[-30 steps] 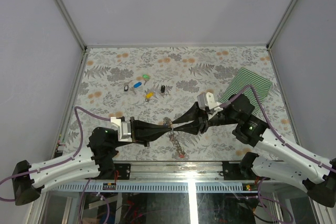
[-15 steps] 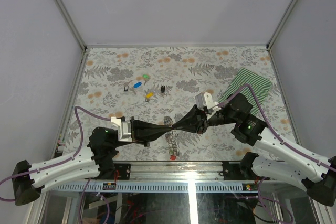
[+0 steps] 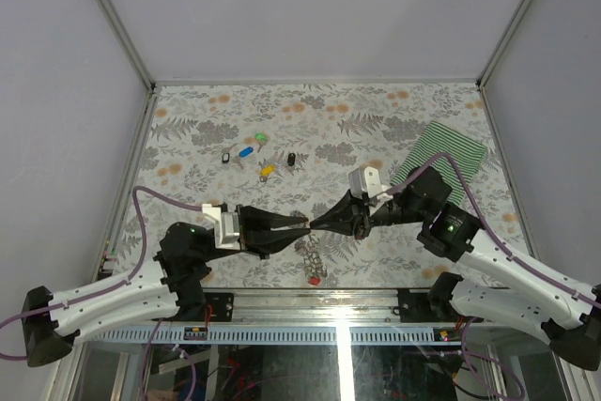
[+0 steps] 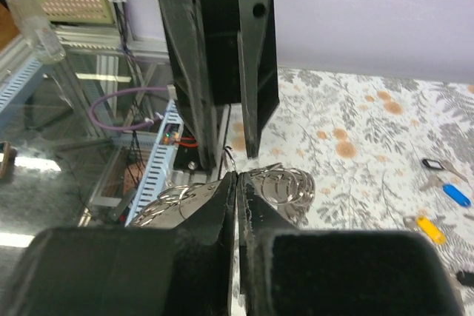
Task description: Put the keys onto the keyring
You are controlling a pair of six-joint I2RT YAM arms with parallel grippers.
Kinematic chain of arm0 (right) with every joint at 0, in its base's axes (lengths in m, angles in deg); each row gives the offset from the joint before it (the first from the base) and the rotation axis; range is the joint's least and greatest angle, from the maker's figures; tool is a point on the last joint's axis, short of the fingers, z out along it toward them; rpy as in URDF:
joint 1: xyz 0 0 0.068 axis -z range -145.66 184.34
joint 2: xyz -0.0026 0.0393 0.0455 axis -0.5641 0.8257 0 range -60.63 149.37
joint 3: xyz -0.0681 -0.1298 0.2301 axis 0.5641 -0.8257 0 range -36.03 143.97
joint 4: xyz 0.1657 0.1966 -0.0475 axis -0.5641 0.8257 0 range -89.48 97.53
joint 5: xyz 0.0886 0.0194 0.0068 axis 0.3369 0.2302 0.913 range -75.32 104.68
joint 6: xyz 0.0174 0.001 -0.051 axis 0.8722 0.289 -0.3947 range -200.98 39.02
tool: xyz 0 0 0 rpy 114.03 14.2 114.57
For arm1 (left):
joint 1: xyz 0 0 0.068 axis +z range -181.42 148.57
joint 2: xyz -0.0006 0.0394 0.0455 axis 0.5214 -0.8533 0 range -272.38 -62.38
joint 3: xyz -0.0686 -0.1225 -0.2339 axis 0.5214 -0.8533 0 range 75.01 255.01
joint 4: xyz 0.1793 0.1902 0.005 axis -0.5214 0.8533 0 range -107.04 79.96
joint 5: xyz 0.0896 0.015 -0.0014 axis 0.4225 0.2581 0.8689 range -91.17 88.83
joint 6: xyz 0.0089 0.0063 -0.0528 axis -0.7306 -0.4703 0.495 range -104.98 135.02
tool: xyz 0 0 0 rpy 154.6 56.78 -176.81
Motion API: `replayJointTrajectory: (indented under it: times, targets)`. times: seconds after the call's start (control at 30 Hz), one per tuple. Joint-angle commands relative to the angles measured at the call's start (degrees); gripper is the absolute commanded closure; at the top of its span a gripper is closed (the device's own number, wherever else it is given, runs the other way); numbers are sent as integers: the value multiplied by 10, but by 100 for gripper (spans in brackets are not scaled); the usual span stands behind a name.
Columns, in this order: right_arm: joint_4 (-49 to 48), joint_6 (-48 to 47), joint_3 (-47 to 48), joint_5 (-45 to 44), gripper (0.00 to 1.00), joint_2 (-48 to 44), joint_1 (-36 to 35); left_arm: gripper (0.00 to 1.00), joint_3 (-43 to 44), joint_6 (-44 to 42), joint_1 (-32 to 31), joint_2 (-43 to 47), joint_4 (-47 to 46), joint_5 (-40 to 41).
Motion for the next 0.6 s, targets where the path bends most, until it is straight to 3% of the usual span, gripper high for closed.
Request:
replayJointTrajectory:
  times: [0.0,0.57]
  targets:
    - [74,-81,59,-53,100,-19,-8,72,40,-11,-3,4,30,32]
    - [305,-230,157,-129,100,-3,-9,60,118,-29,-4,0,224,67]
